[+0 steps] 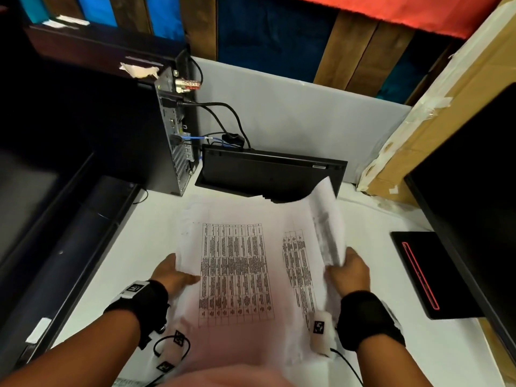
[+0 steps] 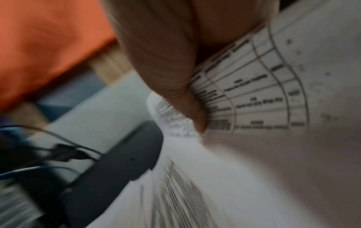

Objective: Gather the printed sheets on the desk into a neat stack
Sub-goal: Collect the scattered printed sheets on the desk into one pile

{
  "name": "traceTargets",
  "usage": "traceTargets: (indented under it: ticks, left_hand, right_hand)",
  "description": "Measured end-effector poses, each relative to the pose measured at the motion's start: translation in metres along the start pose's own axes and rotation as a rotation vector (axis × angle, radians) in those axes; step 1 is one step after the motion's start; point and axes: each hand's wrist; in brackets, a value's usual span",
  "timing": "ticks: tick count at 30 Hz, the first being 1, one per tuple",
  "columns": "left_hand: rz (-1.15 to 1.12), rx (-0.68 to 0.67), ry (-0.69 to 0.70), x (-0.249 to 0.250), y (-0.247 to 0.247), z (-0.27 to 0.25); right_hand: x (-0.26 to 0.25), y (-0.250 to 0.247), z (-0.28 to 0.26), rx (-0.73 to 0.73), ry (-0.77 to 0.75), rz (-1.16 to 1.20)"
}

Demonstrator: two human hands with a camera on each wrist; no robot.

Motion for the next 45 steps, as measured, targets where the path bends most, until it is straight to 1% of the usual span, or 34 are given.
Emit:
traceTargets:
  ticks: [2,3,4,5,6,7,8,9,10,12,14,16,18,19,20,22,23,24,25,26,27,28,29,31,34,36,38,39,42,45]
  left_hand:
    - [-0.018,0.008,0.014,-0.001,-0.001,0.002]
    - [-0.018,0.006,0.015,-0.001,-0.001,0.003]
    - [-0.023,-0.015,0.004,-0.002,-0.003,0.005]
    - [-0.020,-0.033,0.004,-0.003,-0.004,0.007]
    - [-0.002,-0.047,0.003,-0.001,-0.005,0.006]
    - [0.024,-0.054,-0.004,-0.003,-0.006,0.009]
    - [0.041,-0.058,-0.007,-0.001,-0.007,0.009]
    - [0.056,-0.057,-0.002,-0.003,-0.008,0.011]
    - [0.068,-0.060,-0.002,-0.003,-0.008,0.010]
    - [0.065,-0.046,0.031,-0.001,-0.008,0.008]
    - [0.012,-0.002,0.032,0.003,-0.007,0.006]
    - [-0.089,-0.009,0.035,0.010,-0.005,0.003]
    - [-0.213,-0.060,0.028,0.016,-0.003,0.000]
    - [-0.240,-0.095,0.028,0.013,-0.003,0.002]
    - [-0.208,-0.104,0.025,0.010,-0.004,0.003]
    - [-0.056,-0.074,0.079,-0.002,-0.007,0.010]
    - [0.011,-0.063,0.108,-0.009,-0.007,0.014]
    - [0.042,-0.059,0.105,-0.011,-0.009,0.014]
    - [0.066,-0.048,0.119,-0.013,-0.008,0.012]
    - [0.090,-0.030,0.124,-0.013,-0.009,0.011]
    - [0.114,-0.007,0.128,-0.011,-0.008,0.007]
    - [0.115,0.007,0.128,-0.011,-0.008,0.005]
    - [0.107,0.008,0.128,-0.010,-0.007,0.003]
    - [0.093,0.000,0.118,-0.007,-0.006,0.000]
    - [0.085,-0.016,0.103,-0.006,-0.006,-0.001]
    - [0.108,-0.018,0.096,-0.007,-0.007,0.001]
    - [0.132,-0.012,0.082,-0.007,-0.007,0.001]
    - [0.142,-0.010,0.087,-0.007,-0.006,0.001]
    - [0.155,0.006,0.086,-0.006,-0.005,-0.001]
    - [0.160,0.013,0.061,-0.005,-0.005,-0.001]
  right_hand:
    - [-0.022,-0.029,-0.009,0.199,-0.096,-0.009]
    - [-0.033,-0.044,-0.014,0.269,-0.147,0.046]
    - [-0.046,-0.059,-0.020,0.306,-0.192,0.146]
    - [-0.059,-0.073,-0.027,0.303,-0.234,0.281]
    - [-0.073,-0.084,-0.034,0.276,-0.280,0.435]
    - [-0.085,-0.091,-0.040,0.216,-0.317,0.599]
    - [-0.090,-0.090,-0.041,0.128,-0.321,0.735]
    - [-0.094,-0.084,-0.043,0.032,-0.292,0.823]
    - [-0.093,-0.068,-0.043,-0.051,-0.223,0.837]
    - [-0.083,-0.024,-0.041,-0.175,-0.076,0.756]
    - [-0.069,0.023,-0.045,-0.252,0.024,0.548]
    - [-0.058,0.064,-0.052,-0.321,0.041,0.341]
    - [-0.050,0.088,-0.060,-0.369,0.050,0.187]
    - [-0.049,0.094,-0.064,-0.401,0.042,0.149]
    - [-0.048,0.097,-0.064,-0.441,0.019,0.140]
    - [-0.046,0.093,-0.061,-0.485,-0.003,0.206]
    - [-0.044,0.086,-0.055,-0.447,0.018,0.243]
    - [-0.038,0.080,-0.045,-0.349,0.058,0.228]
    - [-0.031,0.073,-0.035,-0.234,0.103,0.147]
    - [-0.025,0.065,-0.027,-0.135,0.169,0.005]
    - [-0.017,0.058,-0.021,-0.085,0.237,-0.131]
    - [-0.010,0.055,-0.018,-0.080,0.283,-0.207]
    - [-0.005,0.052,-0.017,-0.091,0.301,-0.235]
    - [0.005,0.055,-0.015,-0.138,0.290,-0.177]
    - [0.012,0.056,-0.009,-0.246,0.293,0.042]
    - [0.013,0.054,-0.007,-0.272,0.275,-0.009]
    - [0.010,0.054,-0.009,-0.235,0.240,-0.108]
    - [0.008,0.052,-0.010,-0.214,0.205,-0.086]
    - [0.000,0.049,-0.018,-0.183,0.110,0.086]
    - [-0.009,0.036,-0.029,-0.117,0.029,0.098]
Point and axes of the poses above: each hand's wrist, its own z-axis towards the middle knuckle, its own y-axis out of the palm, x = y × z, and after that the axes turned 4 degrees about -z, right-handed
